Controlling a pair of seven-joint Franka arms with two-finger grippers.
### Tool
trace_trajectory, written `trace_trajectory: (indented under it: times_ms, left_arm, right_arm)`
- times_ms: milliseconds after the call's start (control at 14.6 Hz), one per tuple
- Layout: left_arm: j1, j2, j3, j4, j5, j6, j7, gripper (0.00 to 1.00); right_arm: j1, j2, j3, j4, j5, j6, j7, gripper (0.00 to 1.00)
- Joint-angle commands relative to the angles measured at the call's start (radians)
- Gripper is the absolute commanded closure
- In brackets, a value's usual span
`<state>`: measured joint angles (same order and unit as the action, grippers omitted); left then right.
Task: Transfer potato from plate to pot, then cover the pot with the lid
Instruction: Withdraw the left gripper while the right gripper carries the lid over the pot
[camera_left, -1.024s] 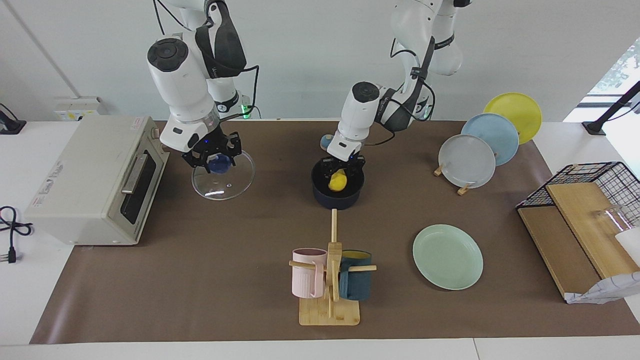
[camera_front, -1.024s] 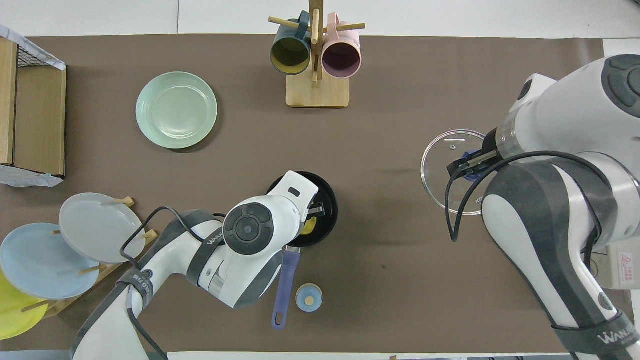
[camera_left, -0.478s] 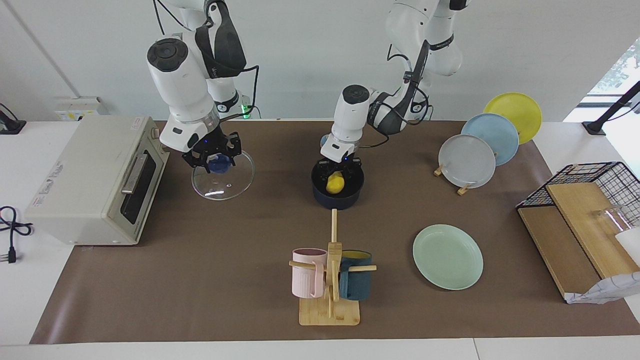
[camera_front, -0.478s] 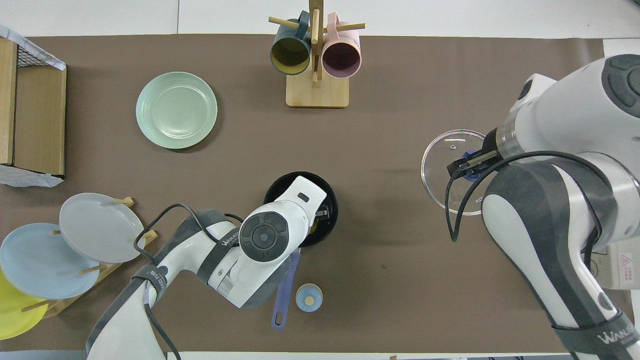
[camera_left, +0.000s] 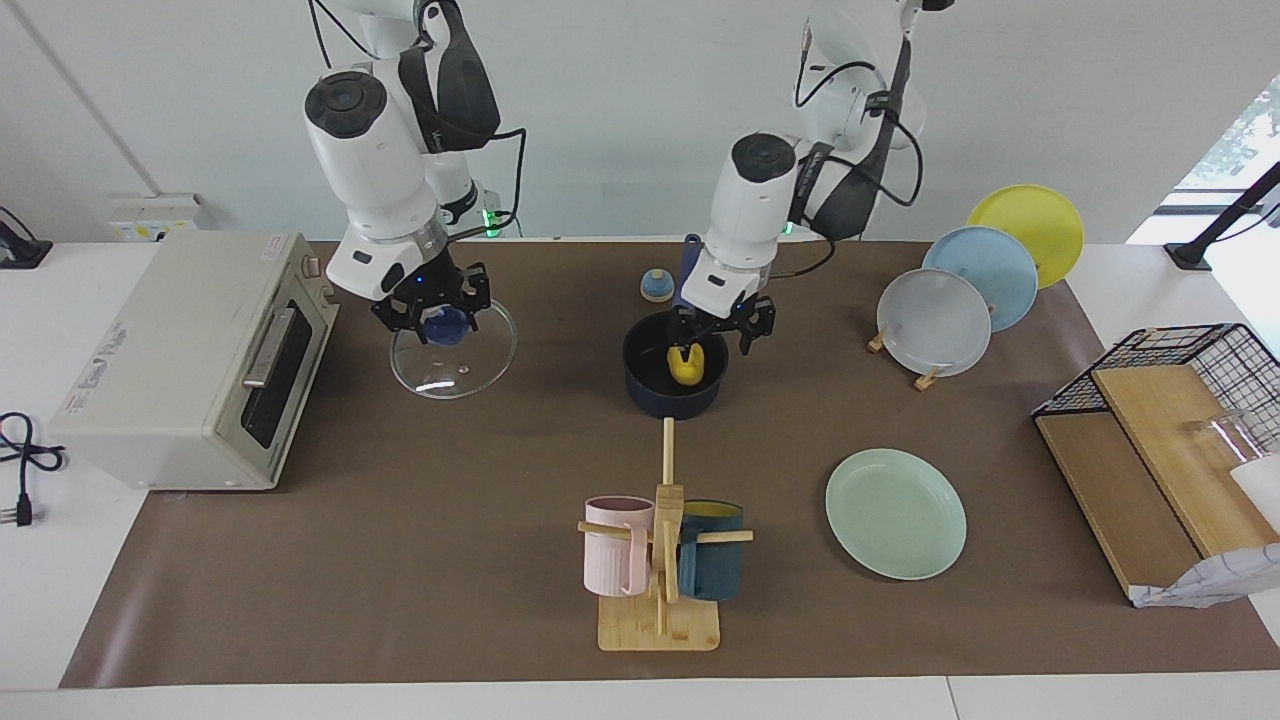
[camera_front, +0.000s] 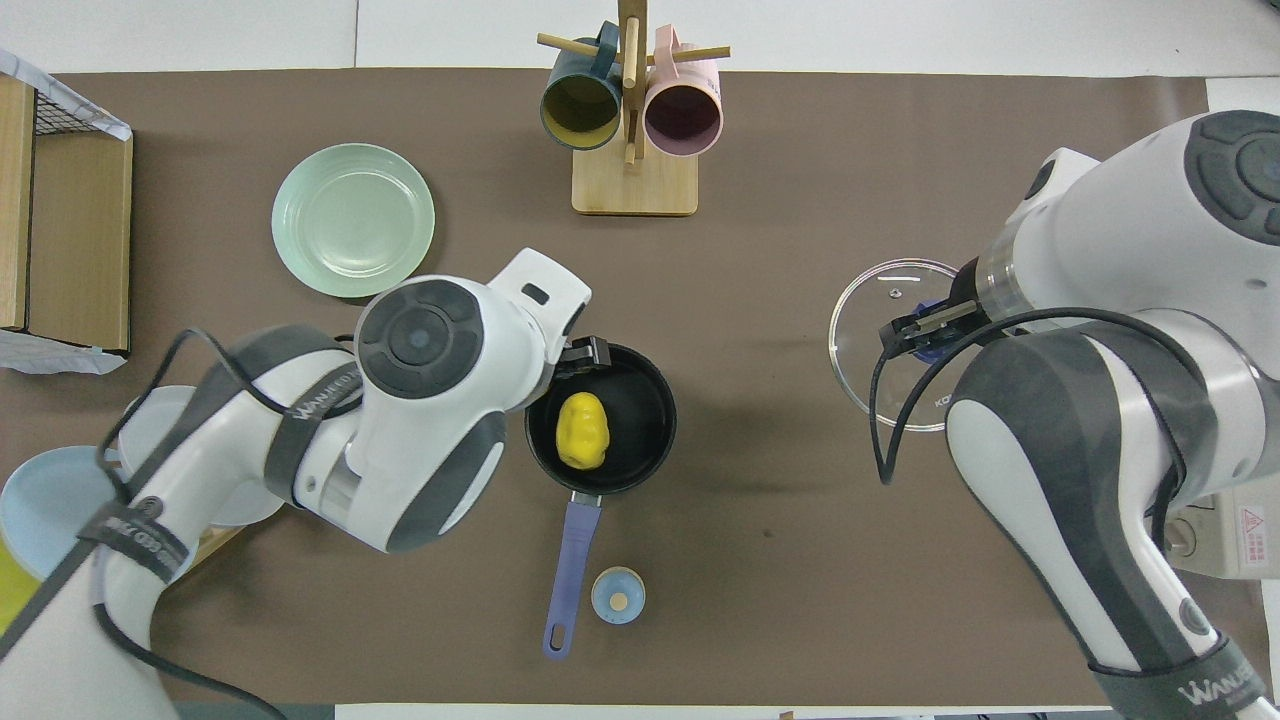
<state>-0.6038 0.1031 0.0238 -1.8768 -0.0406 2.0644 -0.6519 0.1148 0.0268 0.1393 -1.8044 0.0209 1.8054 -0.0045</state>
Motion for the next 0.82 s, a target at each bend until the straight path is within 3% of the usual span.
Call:
trace_trajectory:
  times_ms: [0, 137, 341, 546, 751]
  left_arm:
    - [0.119, -0.045, -0.002, 0.114, -0.048, -0.176, 0.138, 0.0]
    - [0.223, -0.081, 0.002, 0.169, -0.051, -0.277, 0.262, 0.0]
    - [0.392, -0.083, 0.001, 0.223, -0.042, -0.392, 0.528, 0.0]
    - [0.487, -0.089, 0.001, 0.219, -0.03, -0.418, 0.676, 0.0]
    - [0.496, -0.089, 0.001, 0.228, 0.019, -0.429, 0.68, 0.0]
  right_arm:
    - [0.083, 0.005, 0.005, 0.03, 0.013, 0.011, 0.146, 1.0]
    - [0.201, 0.065, 0.006, 0.133, -0.004, -0.012, 0.336, 1.0]
    - [0.345, 0.292, 0.005, 0.428, -0.036, -0.099, 0.558, 1.0]
    - [0.432, 0.334, 0.005, 0.436, -0.088, -0.026, 0.635, 1.0]
    - [0.442, 0.296, 0.006, 0.295, -0.084, 0.063, 0.667, 1.0]
